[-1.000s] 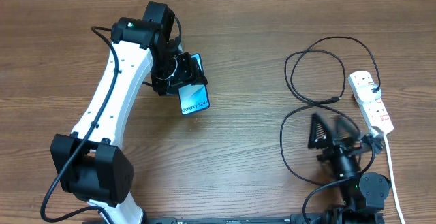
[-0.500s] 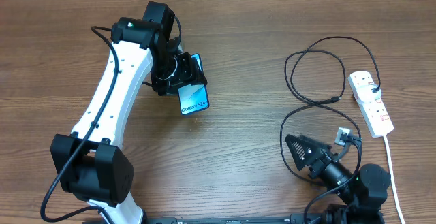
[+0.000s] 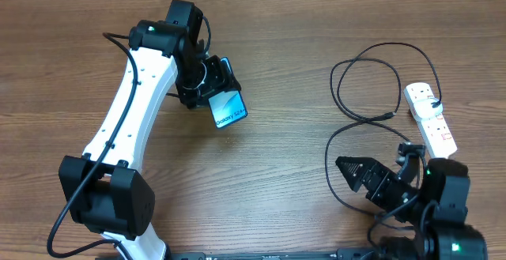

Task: Plug charger to phone and switch on socket
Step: 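Swing the right gripper toward the phone held by the left gripper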

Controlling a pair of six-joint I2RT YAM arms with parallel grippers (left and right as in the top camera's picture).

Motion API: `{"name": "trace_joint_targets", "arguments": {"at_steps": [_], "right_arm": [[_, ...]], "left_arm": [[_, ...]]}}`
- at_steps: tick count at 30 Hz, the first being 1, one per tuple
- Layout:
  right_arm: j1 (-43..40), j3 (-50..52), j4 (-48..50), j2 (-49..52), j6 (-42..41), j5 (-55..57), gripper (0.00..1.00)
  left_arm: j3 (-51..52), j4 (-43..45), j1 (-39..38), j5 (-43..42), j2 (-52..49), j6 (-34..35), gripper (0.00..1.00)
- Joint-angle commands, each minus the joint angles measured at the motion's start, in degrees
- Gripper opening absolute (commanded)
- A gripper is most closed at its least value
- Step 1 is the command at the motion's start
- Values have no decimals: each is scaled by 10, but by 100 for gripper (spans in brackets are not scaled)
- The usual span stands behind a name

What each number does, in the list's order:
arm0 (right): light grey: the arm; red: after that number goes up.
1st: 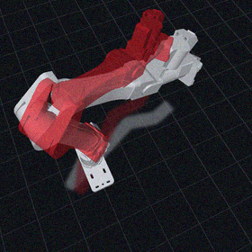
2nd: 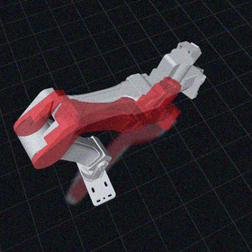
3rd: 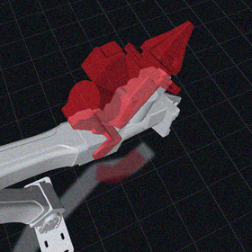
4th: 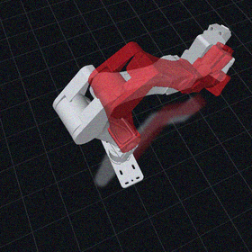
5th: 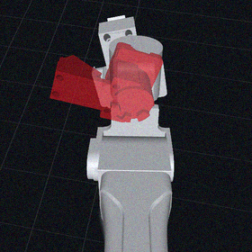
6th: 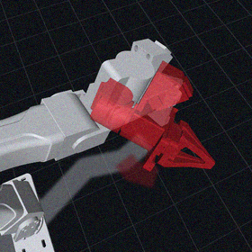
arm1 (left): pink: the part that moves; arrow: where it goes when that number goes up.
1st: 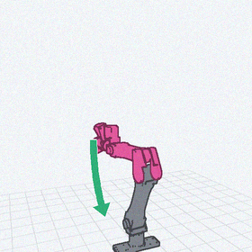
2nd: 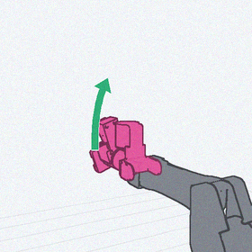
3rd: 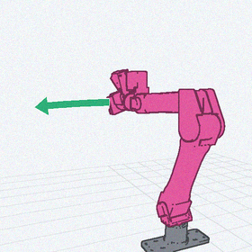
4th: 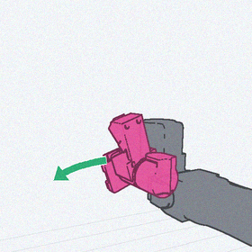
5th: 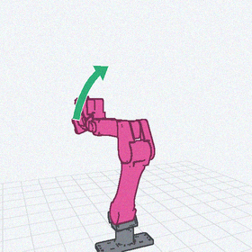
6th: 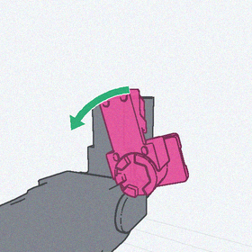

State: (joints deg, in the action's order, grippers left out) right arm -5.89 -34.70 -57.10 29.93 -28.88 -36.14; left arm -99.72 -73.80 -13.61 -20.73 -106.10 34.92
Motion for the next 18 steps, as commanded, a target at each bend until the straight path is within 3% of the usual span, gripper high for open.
{"name": "trace_joint_targets", "arguments": {"at_steps": [1, 6, 13, 18], "right_arm": [[2, -14, -1, 37, 13, -77, 100], [2, -13, 92, 68, -16, -79, 100], [8, -13, 311, 129, -80, -99, 100], [97, -13, 446, 216, -80, -61, 100]], "left_arm": [[-17, 16, 1, -14, -3, 65, 61], [-17, 43, 1, -40, -3, 111, 61], [-17, 66, 1, -70, -3, 149, 60], [-17, 80, 1, -77, -3, 184, 60]]}}
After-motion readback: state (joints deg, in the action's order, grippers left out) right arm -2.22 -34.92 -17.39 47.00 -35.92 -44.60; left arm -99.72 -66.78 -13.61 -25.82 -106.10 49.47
